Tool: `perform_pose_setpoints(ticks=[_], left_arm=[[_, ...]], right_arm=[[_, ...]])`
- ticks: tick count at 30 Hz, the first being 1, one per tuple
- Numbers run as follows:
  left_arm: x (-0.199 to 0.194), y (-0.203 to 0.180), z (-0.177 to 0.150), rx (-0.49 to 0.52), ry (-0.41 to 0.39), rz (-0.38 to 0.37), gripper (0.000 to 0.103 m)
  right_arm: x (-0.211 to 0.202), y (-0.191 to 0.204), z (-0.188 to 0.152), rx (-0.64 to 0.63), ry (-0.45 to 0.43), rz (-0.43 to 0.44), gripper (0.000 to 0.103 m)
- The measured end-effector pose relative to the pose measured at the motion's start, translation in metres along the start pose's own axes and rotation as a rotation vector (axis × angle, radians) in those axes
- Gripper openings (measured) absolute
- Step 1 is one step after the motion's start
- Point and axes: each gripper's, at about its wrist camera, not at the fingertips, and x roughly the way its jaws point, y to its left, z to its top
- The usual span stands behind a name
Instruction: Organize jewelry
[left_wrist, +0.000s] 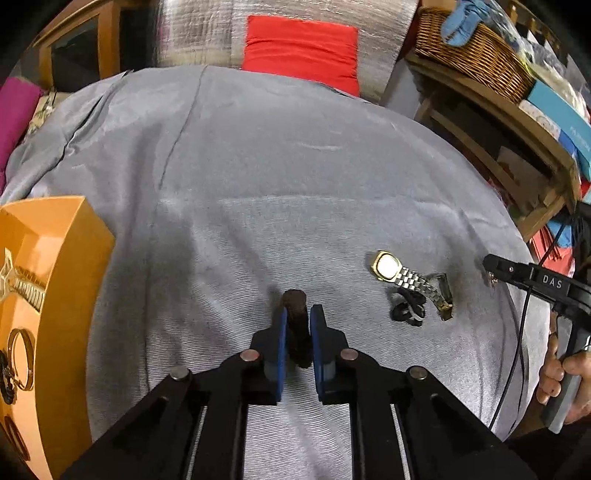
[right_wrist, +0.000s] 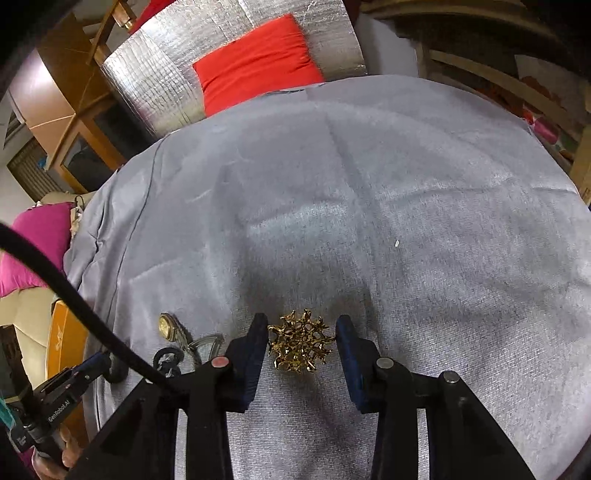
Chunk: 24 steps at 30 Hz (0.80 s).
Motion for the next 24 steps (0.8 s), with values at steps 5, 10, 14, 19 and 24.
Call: perform_pose_setpoints(ticks=[5, 10, 14, 19, 24], left_arm=[[-0.003, 0.015, -0.001, -0.037, 0.002, 0.005, 0.049], [-0.002, 0.021, -0.003, -0.061, 0.007, 0.012, 0.051], [0.002, 0.008, -0.004, -0.012, 0.022, 0.014, 0.052], [0.008, -0.006, -0.007, 0.044, 0.035, 0.023, 0.056], [0.003, -0.006, -0.007, 0.047, -0.003, 0.043, 0.036]], right_arm=[[-0.004, -0.004, 0.002, 0.021, -0.001, 0.015, 0.040], [-0.005, -0.006, 0.003, 0.032, -0.005, 0.027, 0.040], [-0.006, -0.007, 0.002, 0.038, 0.001, 0.026, 0.040], [-0.008, -0.009, 0.002, 0.037, 0.000, 0.023, 0.040], [-0.008, -0.009, 0.002, 0.043, 0.003, 0.026, 0.040]])
